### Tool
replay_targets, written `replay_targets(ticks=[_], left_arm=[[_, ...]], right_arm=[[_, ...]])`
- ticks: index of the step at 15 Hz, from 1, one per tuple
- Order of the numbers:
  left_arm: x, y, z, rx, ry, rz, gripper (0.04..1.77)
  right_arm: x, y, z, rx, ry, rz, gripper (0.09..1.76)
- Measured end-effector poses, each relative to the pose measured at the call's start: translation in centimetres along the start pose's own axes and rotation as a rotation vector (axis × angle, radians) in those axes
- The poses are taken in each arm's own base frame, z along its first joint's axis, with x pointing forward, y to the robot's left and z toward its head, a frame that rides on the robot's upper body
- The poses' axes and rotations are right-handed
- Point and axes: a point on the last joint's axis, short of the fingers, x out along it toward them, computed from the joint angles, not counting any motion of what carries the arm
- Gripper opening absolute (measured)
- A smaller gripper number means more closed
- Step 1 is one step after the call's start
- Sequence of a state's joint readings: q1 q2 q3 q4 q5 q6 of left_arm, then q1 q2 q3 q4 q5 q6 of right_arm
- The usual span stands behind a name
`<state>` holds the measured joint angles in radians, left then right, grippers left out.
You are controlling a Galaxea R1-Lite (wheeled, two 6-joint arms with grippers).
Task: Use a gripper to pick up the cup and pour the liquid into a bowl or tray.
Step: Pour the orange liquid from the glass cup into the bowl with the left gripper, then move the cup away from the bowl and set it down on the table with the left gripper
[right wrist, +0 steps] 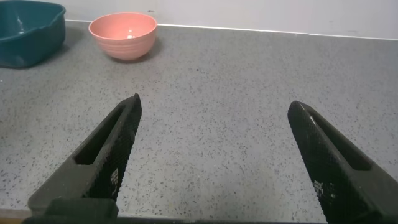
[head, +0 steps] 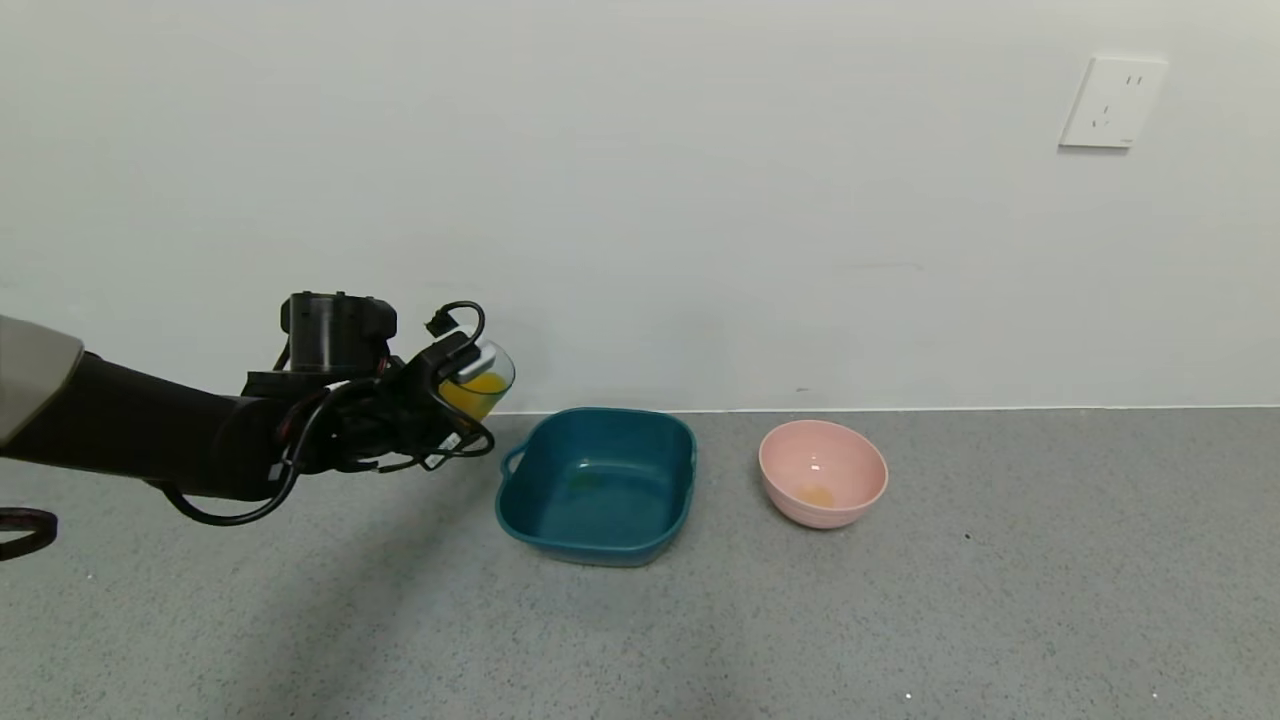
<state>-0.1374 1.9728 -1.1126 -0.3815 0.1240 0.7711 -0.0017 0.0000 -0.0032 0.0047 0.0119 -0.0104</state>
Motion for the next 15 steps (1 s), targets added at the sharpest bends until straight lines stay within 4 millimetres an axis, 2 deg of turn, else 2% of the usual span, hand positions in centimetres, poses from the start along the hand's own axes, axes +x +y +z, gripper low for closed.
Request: replay_targets(ticks=[8, 15], left_arm=[[0.0, -2.0, 1.6, 0.266, 0.092, 0.066, 1.29], [0.0, -3.6, 2.8, 0.398, 0.140, 0.008, 1.28]], right_arm=[[0.0, 0.0, 0.0, 0.000, 0.000, 0.000, 1.71], [0.0, 0.0, 0.0, 0.000, 0.000, 0.000, 1.71]])
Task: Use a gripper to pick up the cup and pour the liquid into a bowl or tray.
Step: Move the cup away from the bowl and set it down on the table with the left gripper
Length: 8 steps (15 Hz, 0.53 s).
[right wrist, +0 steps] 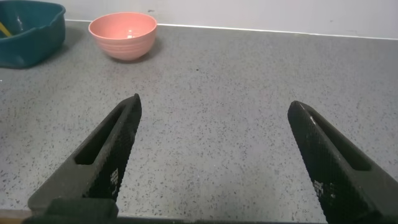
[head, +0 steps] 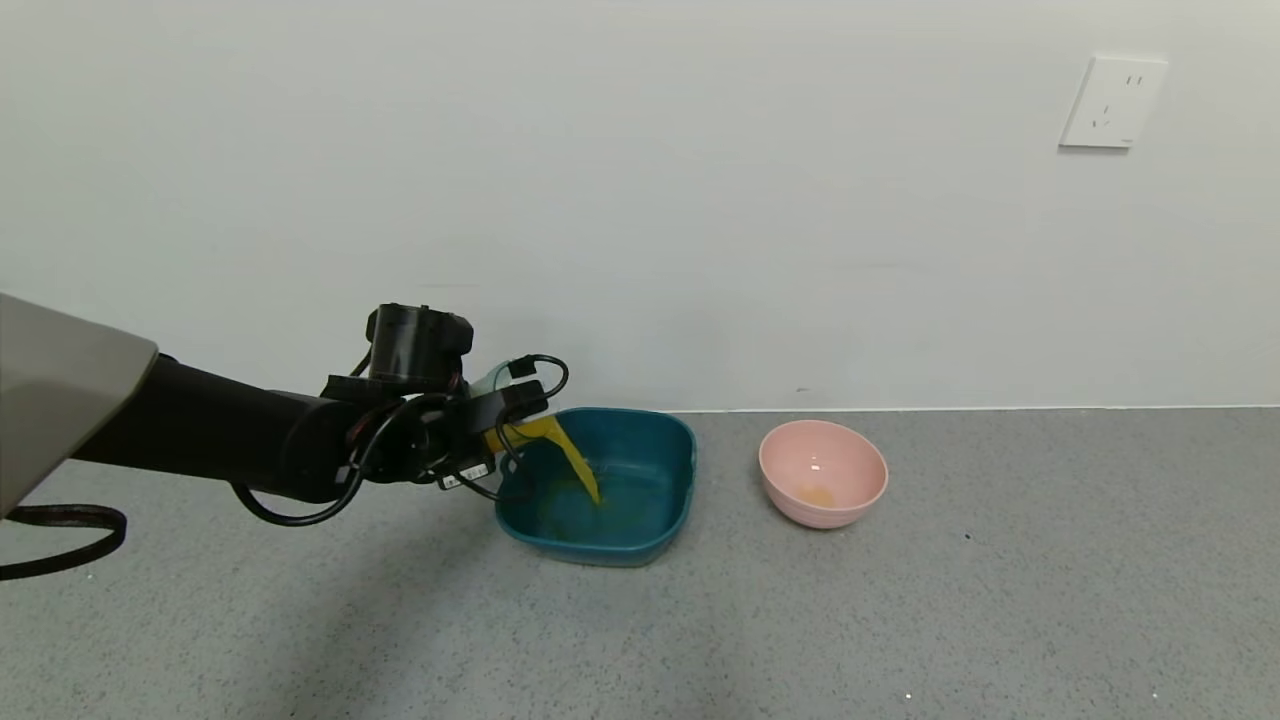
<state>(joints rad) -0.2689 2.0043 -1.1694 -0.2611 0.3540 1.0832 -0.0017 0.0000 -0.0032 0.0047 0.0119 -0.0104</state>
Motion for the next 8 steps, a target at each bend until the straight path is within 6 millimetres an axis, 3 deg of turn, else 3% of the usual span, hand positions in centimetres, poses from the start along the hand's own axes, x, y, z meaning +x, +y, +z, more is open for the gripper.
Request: replay_targets(ticks=[8], left_arm=[[-0.3, -0.5, 1.8, 0.169, 0.062, 0.047, 1.28]], right_arm=[[0.0, 0.0, 0.0, 0.000, 0.000, 0.000, 1.71]])
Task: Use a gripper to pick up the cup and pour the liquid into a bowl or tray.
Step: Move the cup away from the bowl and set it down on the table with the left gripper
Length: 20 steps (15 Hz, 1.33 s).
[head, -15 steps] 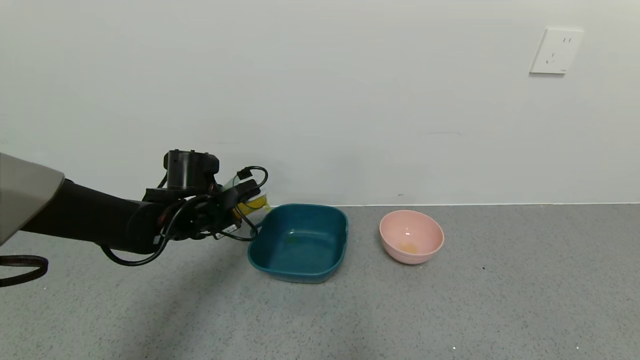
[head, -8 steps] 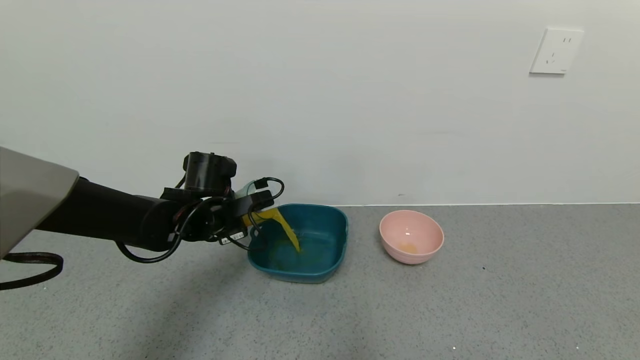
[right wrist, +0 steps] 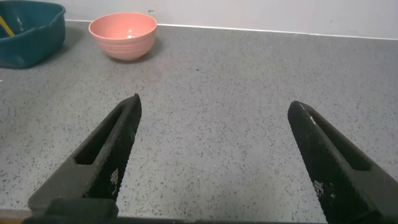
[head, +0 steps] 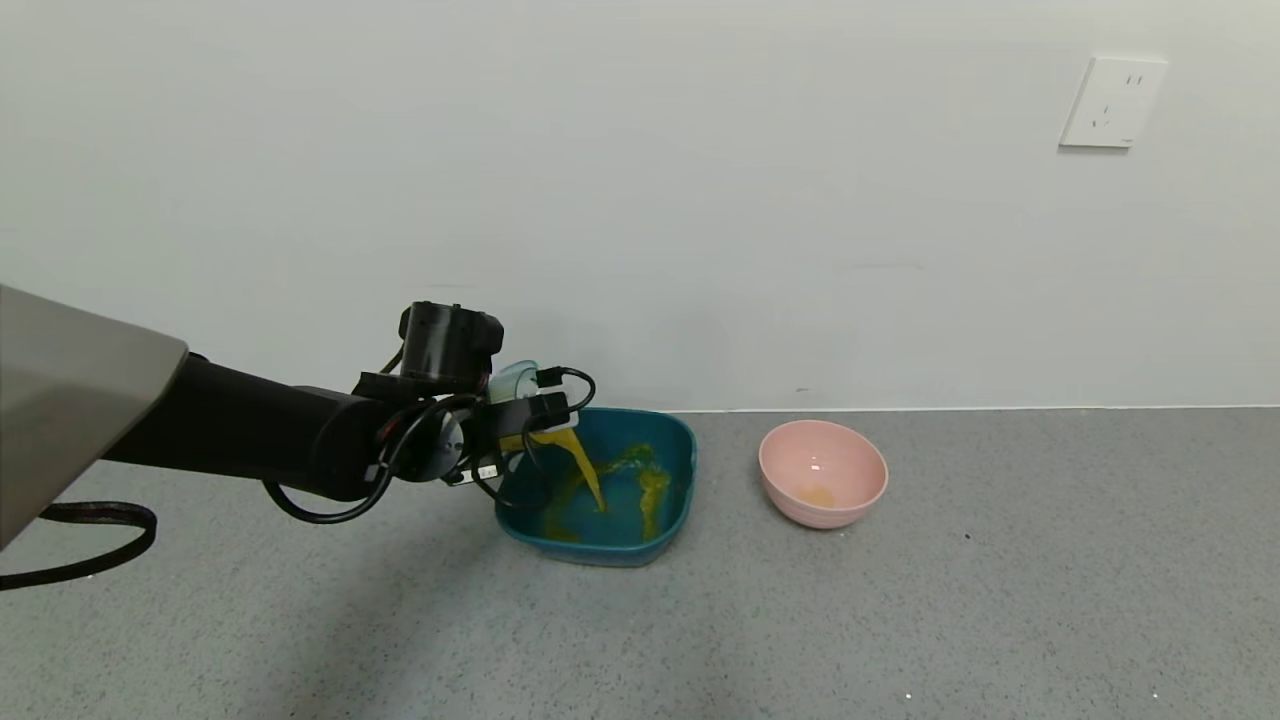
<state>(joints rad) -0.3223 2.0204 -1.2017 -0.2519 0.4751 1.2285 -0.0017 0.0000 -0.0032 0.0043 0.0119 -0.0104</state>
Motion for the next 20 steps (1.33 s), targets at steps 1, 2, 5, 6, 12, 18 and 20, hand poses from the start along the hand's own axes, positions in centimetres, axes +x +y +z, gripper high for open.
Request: replay_targets(ticks=[1, 2, 5, 6, 12, 18, 20], left_arm=[[-0.1, 0.0, 0.2, 0.036, 0.012, 0.008, 1.28], [-0.2, 0.0, 0.4, 0.063, 0.023, 0.015, 1.28], [-0.6, 0.0, 0.9, 0.147, 0.038, 0.030, 1.28], [-0.6, 0.2, 1.0, 0.183, 0.044, 0.036, 1.28], [-1.1, 1.4, 1.9, 0.383, 0.071, 0.083, 1.28], [-1.7, 1.3, 3.4, 0.579, 0.114, 0.099, 1.28], [-1.9, 1.1, 3.9, 0.633, 0.135, 0.102, 1.28]], right_arm=[[0.0, 0.0, 0.0, 0.000, 0.000, 0.000, 1.71], [0.0, 0.0, 0.0, 0.000, 0.000, 0.000, 1.71], [0.0, 0.0, 0.0, 0.000, 0.000, 0.000, 1.71], [0.0, 0.0, 0.0, 0.000, 0.000, 0.000, 1.71], [0.0, 0.0, 0.0, 0.000, 0.000, 0.000, 1.71], [0.0, 0.0, 0.0, 0.000, 0.000, -0.001, 1.71], [0.0, 0.0, 0.0, 0.000, 0.000, 0.000, 1.71]])
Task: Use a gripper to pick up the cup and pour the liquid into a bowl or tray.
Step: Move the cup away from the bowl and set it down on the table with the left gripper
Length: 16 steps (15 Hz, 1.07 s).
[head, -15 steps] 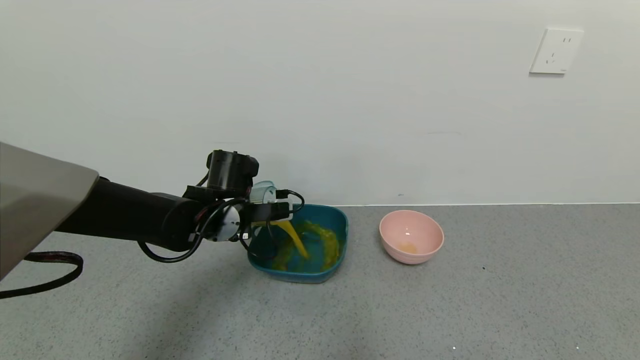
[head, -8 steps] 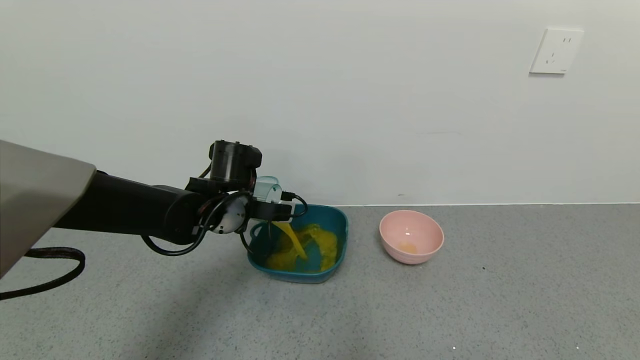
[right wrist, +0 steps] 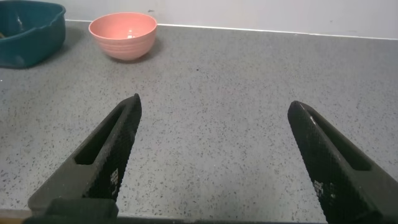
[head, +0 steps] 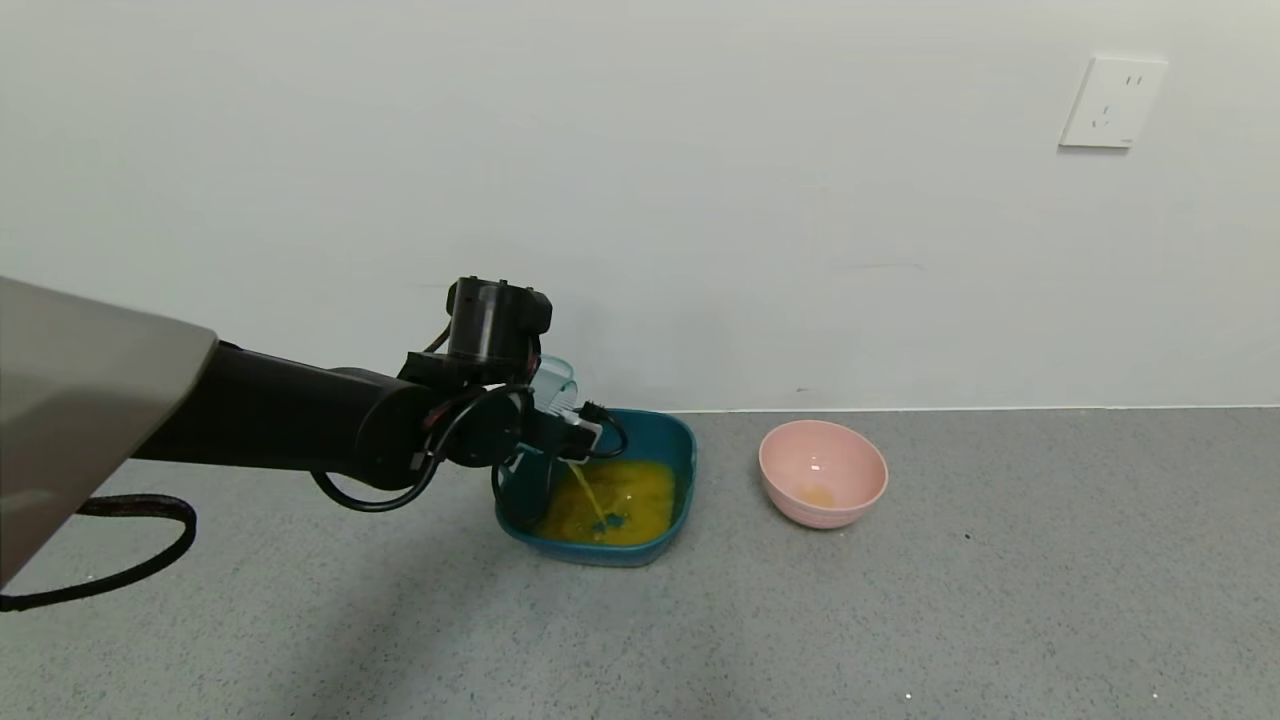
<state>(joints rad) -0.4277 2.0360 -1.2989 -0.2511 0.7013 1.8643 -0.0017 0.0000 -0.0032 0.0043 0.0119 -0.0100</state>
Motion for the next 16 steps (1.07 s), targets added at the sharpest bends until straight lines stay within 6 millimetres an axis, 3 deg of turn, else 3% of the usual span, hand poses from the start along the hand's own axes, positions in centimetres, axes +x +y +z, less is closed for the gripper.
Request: replay_targets(ticks=[8, 16], left_arm=[[-1.4, 1.3, 1.3, 0.120, 0.018, -0.008, 1.28], [-1.8, 1.6, 1.1, 0.136, 0.019, 0.002, 1.28]], right_arm=[[0.0, 0.0, 0.0, -0.001, 0.000, 0.000, 1.71], [0.0, 0.0, 0.0, 0.000, 0.000, 0.000, 1.71]])
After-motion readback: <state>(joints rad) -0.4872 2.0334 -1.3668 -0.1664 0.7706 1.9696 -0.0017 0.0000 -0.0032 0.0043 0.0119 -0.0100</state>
